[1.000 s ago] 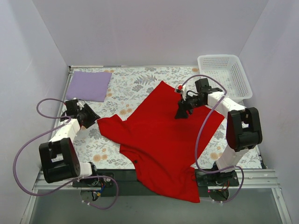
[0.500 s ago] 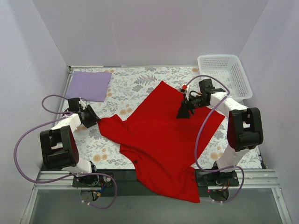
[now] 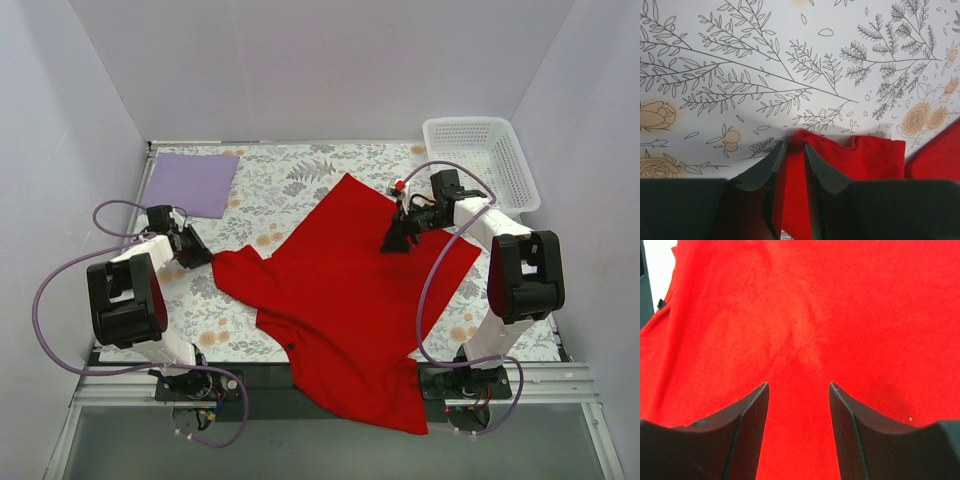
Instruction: Fold and stack the t-shirts
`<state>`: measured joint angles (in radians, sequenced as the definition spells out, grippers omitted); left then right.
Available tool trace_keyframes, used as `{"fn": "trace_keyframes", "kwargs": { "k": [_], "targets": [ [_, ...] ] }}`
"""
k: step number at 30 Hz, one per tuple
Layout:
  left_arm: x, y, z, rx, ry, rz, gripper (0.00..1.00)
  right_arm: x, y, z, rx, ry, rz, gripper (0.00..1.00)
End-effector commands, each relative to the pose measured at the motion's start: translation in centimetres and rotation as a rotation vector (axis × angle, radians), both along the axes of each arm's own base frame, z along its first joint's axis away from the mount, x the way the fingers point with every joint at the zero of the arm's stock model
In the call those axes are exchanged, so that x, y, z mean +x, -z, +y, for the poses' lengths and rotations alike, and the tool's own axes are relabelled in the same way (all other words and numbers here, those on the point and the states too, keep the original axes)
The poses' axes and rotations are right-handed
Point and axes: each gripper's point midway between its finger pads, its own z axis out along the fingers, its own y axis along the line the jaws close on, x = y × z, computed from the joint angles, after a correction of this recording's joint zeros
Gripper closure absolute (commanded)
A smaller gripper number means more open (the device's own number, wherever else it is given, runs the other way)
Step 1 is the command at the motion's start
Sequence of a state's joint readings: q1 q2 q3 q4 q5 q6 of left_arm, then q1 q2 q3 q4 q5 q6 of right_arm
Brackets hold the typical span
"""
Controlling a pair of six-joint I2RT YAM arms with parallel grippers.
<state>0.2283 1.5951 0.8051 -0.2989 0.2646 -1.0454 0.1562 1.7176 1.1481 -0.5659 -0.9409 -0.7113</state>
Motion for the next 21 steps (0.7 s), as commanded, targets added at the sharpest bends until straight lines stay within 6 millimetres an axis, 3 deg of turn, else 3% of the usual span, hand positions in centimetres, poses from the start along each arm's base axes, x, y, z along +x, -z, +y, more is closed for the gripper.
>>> {"fn": "trace_keyframes", "kwargs": {
  "k": [1, 7, 11, 21],
  "targets": [
    [-1.2, 1.3, 0.2, 0.024, 0.004, 0.061, 0.85, 0.0, -0.3, -0.1, 0.029, -0.006, -0.002, 0.42],
    [-1.3, 1.2, -0.9, 0.02, 0.041, 0.055, 0.9, 0.1, -0.4, -0.4, 0.038, 0.003, 0.001, 0.42],
    [-1.5, 0.6, -1.1, 0.046, 0.061, 0.041, 0.73, 0.1, -0.5, -0.6, 0.041, 0.006, 0.001, 0.42],
    [-2.0, 1.6, -0.7, 0.219, 0.054, 0.125, 0.71, 0.2, -0.7, -0.8, 0.054, 0.01, 0.002, 0.42]
  ]
}}
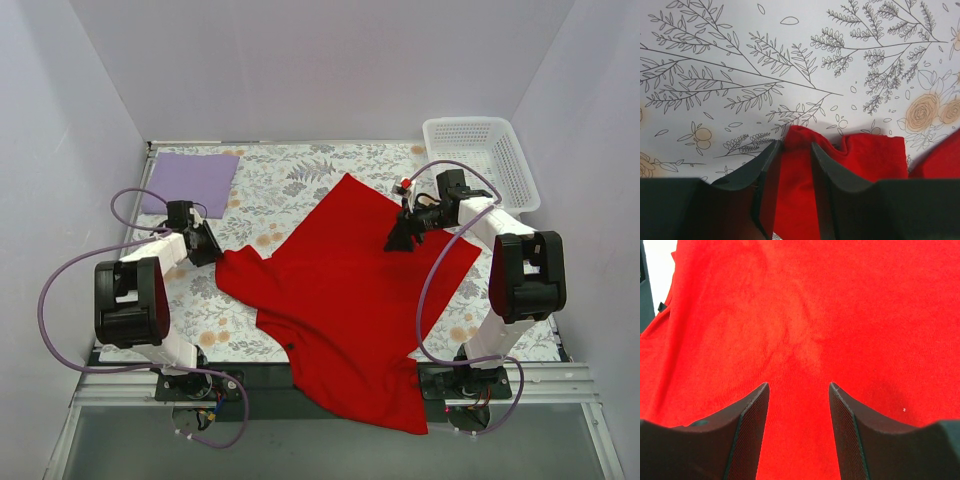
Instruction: Fold and stack the t-shirts
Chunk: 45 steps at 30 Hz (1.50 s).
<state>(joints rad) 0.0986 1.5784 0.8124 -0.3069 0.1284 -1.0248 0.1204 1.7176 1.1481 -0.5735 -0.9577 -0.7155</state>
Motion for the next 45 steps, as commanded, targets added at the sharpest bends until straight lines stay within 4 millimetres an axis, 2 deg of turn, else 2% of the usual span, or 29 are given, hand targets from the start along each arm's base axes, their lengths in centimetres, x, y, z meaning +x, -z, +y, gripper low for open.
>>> {"fn": "trace_keyframes", "kwargs": {
  "k": [1, 6, 7, 12, 17, 19, 25, 29, 37, 40, 42, 44, 45],
  "targets": [
    [-2.2, 1.7, 1.8, 0.138, -0.05, 0.126, 0.72, -0.2, -0.5, 0.1, 0.04, -0.014, -0.005, 0.42],
    [-2.5, 2.7, 1.6, 0.215, -0.046, 0.192, 0.74, 0.0, -0.8, -0.2, 0.051, -0.007, -0.003, 0.42],
    [-2.6, 2.9, 0.8, 0.227, -0.017, 0.199, 0.74, 0.0, -0.8, -0.3, 0.052, -0.003, -0.003, 0.42],
    [-3.0, 4.2, 1.0, 0.281, -0.019, 0.253, 0.78, 0.1, -1.0, -0.6, 0.064, 0.006, 0.0, 0.42],
    [-2.9, 4.2, 1.0, 0.296, -0.011, 0.244, 0.94, 0.3, -1.0, -1.0, 0.073, 0.018, 0.005, 0.42],
    [-2.4, 3.5, 0.6, 0.282, 0.005, 0.208, 1.0, 0.3, -1.0, -1.1, 0.074, 0.02, 0.008, 0.42],
    [0.0, -0.2, -1.6, 0.176, 0.075, 0.014, 1.0, 0.3, -0.7, -1.2, 0.068, 0.023, 0.016, 0.42],
    [0.3, -2.3, -3.2, 0.106, 0.13, -0.079, 1.0, 0.3, -0.5, -1.2, 0.058, 0.022, 0.014, 0.42],
    [-0.6, -3.3, -4.4, 0.046, 0.162, -0.117, 1.0, 0.9, 0.0, -1.2, 0.055, 0.027, 0.034, 0.42],
    [-0.7, -3.9, -4.6, 0.043, 0.165, -0.14, 1.0, 1.8, -0.4, -1.1, 0.052, 0.038, 0.038, 0.42],
    [-0.8, -4.1, -4.9, 0.039, 0.171, -0.149, 1.0, 2.9, -0.6, -0.9, 0.042, 0.042, 0.028, 0.43],
    [-0.8, -4.3, -5.0, 0.043, 0.174, -0.155, 1.0, 3.7, 0.0, -1.0, 0.009, 0.057, 0.04, 0.43],
    [-0.9, -4.3, -5.3, 0.043, 0.182, -0.159, 1.0, 4.7, -0.6, -0.9, 0.001, 0.058, 0.016, 0.43]
  ]
}}
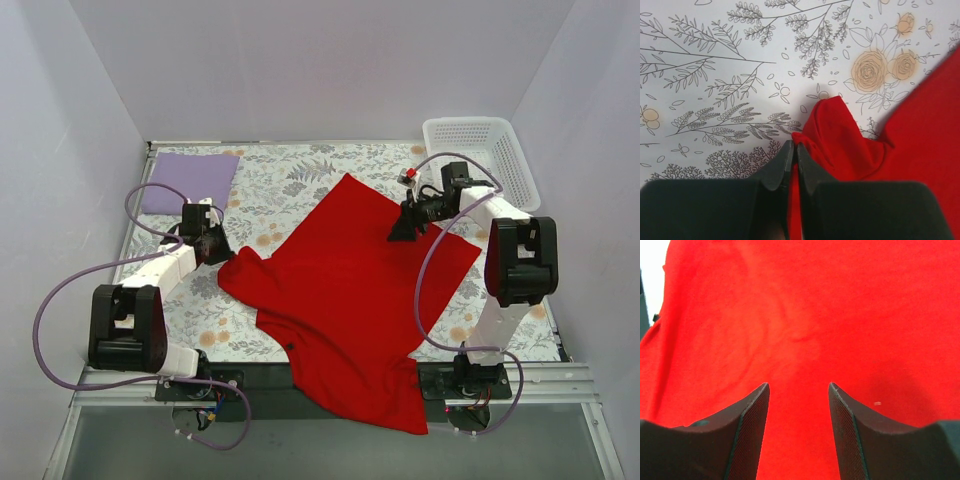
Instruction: Fold and stack the t-shirts
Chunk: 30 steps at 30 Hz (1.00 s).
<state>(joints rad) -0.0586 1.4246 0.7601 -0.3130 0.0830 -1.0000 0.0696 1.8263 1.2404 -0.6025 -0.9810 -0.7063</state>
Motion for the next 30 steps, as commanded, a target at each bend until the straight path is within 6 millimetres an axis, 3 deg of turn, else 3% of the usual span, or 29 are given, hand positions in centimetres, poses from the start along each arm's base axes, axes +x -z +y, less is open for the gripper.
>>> {"fn": "trace_keyframes", "kwargs": {
  "k": [1, 6, 13, 30],
  "targets": [
    [0.2, -1.5, -0.9, -0.009, 0.032, -0.062, 1.0, 2.7, -1.1, 0.4, -0.03, 0.014, -0.031, 0.43],
    [0.4, -1.8, -0.9, 0.001, 0.032, -0.072, 1.0, 6.3, -2.5, 0.8, -0.085, 0.043, -0.089, 0.43],
    [0.3, -2.0, -0.9, 0.005, 0.029, -0.076, 1.0, 10.4, -3.0, 1.1, -0.145, 0.111, -0.115, 0.43],
    [0.3, -1.8, -0.8, 0.016, 0.025, -0.073, 1.0, 14.8, -3.0, 2.9, -0.14, 0.169, -0.109, 0.44]
  ]
}}
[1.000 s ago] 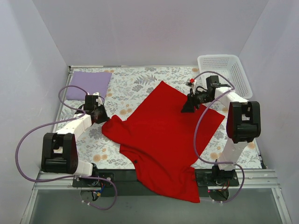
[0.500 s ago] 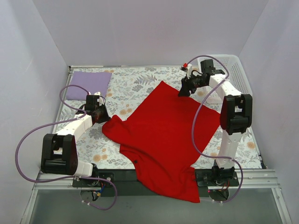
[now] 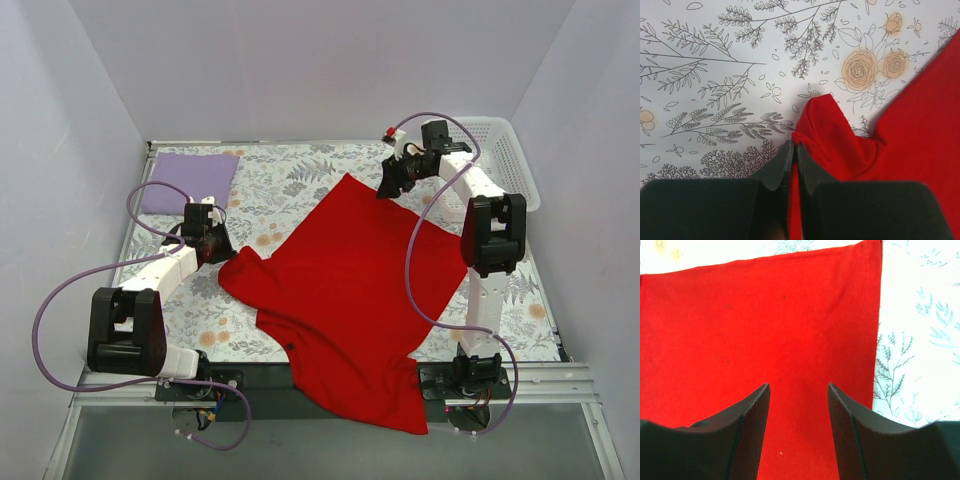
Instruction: Fold and stack the t-shirts
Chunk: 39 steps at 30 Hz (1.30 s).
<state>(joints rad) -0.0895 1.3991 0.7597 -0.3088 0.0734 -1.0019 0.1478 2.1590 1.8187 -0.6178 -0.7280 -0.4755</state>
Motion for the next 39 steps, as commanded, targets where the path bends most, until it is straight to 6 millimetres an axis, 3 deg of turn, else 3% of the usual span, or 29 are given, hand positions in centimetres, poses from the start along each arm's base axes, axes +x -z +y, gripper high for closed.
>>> {"fn": "trace_keyframes", "kwargs": {
  "k": [1, 16, 27, 32, 33, 35, 36, 39],
  "targets": [
    [0.2, -1.0, 0.1, 0.012, 0.0, -0.043, 1.0, 1.7, -1.5, 0.9, 0.02, 0.011, -0.044, 0.43],
    [0.2, -0.8, 0.1, 0.018, -0.004, -0.037, 1.0, 4.0, -1.1, 2.0, 0.041, 0.027, -0.057, 0.44],
    [0.2, -0.5, 0.2, 0.023, -0.004, -0.027, 1.0, 7.9, -0.7, 3.1, 0.063, 0.092, -0.095, 0.45],
    [0.2, -0.4, 0.2, 0.024, -0.004, -0.026, 1.0, 9.5, 0.8, 4.9, 0.055, 0.14, -0.091, 0.47],
    [0.2, -0.4, 0.3, 0.026, -0.005, -0.023, 1.0, 9.8, 2.0, 5.4, 0.047, 0.153, -0.074, 0.47],
    [0.2, -0.3, 0.3, 0.03, -0.008, -0.02, 1.0, 11.1, 1.9, 5.4, 0.043, 0.21, -0.079, 0.47],
    [0.2, -0.3, 0.3, 0.032, -0.009, -0.022, 1.0, 11.2, 3.1, 5.6, 0.033, 0.222, -0.06, 0.47],
    [0.2, -0.3, 0.4, 0.033, -0.011, -0.022, 1.0, 12.1, 3.9, 5.0, 0.003, 0.275, -0.062, 0.48]
  ]
}}
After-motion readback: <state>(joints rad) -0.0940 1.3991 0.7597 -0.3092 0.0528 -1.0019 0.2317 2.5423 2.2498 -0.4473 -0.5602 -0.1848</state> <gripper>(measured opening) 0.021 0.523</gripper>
